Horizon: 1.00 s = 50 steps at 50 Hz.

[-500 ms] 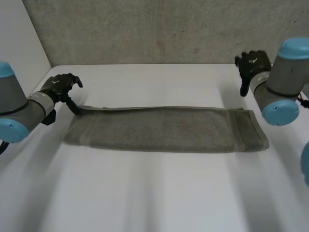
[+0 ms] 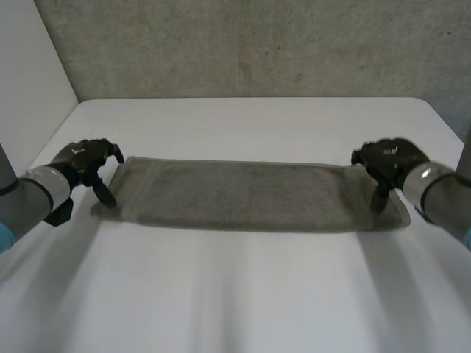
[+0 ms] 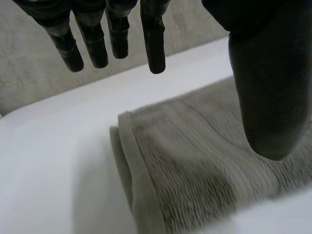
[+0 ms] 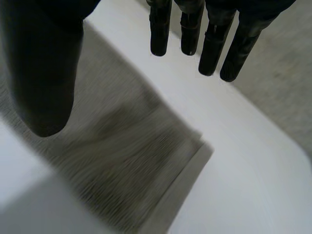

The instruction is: Fold the towel.

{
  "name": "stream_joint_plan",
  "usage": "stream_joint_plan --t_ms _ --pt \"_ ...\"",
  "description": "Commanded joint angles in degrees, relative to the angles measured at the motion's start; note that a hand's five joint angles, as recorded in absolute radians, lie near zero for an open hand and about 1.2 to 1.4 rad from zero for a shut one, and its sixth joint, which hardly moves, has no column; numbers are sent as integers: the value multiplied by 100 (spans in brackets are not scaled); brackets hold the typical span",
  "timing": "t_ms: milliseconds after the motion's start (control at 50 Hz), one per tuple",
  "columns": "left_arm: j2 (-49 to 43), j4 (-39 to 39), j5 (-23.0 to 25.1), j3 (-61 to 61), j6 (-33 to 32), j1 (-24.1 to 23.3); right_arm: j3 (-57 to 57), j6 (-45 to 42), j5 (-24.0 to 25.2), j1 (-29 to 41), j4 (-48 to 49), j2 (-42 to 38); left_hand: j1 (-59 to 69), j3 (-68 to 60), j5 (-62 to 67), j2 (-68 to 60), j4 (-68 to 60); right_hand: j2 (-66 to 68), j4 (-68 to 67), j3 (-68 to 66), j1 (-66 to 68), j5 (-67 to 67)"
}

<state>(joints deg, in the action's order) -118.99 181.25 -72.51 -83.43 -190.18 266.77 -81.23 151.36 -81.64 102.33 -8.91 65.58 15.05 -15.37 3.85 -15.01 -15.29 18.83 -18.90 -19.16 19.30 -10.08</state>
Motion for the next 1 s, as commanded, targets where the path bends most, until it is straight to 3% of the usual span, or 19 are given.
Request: stream_joint_plan --t_ms 20,180,340,380,400,440,620,680,720,780,840,880,900,920,940,980,1000 --pt "16 95 -9 -437 -291 -82 -816 -28 193 -442 839 -90 -265 297 -145 261 288 202 -195 -169 155 -76" --pt "86 621 -18 -771 -291 -275 -948 -230 377 -662 1419 -679 -299 331 -179 295 322 404 -397 -371 357 -278" --pt "104 772 -18 -877 -291 -301 -904 -370 368 -785 1726 -969 -349 381 -229 345 372 1750 -1743 -1716 1703 -1624" --pt "95 763 -18 -886 -291 -293 -860 -379 368 -802 1814 -1073 -349 381 -229 345 372 3654 -3647 -3621 3608 -3529" --pt "104 763 -18 -895 -291 -293 -860 -379 368 -802 1814 -1074 -349 381 -229 345 372 3667 -3660 -3634 3620 -3541" --pt "104 763 -18 -912 -291 -284 -825 -397 386 -829 1849 -1109 -349 381 -229 345 372 6046 -6039 -6013 6000 -5921" --pt "148 763 -18 -939 -291 -214 -684 -704 360 -1418 1726 -995 -383 415 -262 379 406 6117 -6110 -6084 6070 -5992" --pt "174 772 -18 -939 -283 -205 -473 -1399 298 -1910 1498 -916 -383 415 -263 379 406 6117 -6110 -6084 6070 -5992" --pt "235 763 -18 -939 -291 -205 -80 -2352 176 -2278 1043 -846 -383 415 -263 379 406 6117 -6110 -6084 6070 -5992" --pt "288 763 -26 -930 -291 -205 168 -2717 61 -2297 821 -837 -383 415 -263 379 406 6117 -6110 -6084 6070 -5992" --pt "341 763 -35 -912 -283 -222 661 -2717 -282 -2050 601 -828 -400 432 -279 395 423 6117 -6110 -6084 6070 -5992" --pt "350 763 -44 -904 -283 -240 1080 -2280 -501 -1273 540 -732 -400 432 -279 395 423 6117 -6110 -6084 6070 -5992" --pt "350 763 -35 -903 -283 -249 1082 -2278 -502 -1268 540 -731 -400 432 -279 395 423 6117 -6110 -6084 6070 -5992" --pt "350 763 -35 -903 -283 -249 1283 -2034 -563 -720 540 -696 -400 432 -279 395 423 6117 -6110 -6084 6070 -5992" --pt "350 763 -44 -895 -283 -257 1285 -2032 -563 -715 540 -696 -400 432 -279 395 423 6117 -6110 -6084 6070 -5992" --pt "350 772 -44 -895 -274 -266 1722 -1594 -642 466 548 -757 -400 432 -279 395 423 6117 -6110 -6084 6070 -5992" --pt "350 763 -44 -895 -265 -275 1724 -1592 -642 472 549 -758 -400 432 -279 395 423 6117 -6110 -6084 6070 -5992"
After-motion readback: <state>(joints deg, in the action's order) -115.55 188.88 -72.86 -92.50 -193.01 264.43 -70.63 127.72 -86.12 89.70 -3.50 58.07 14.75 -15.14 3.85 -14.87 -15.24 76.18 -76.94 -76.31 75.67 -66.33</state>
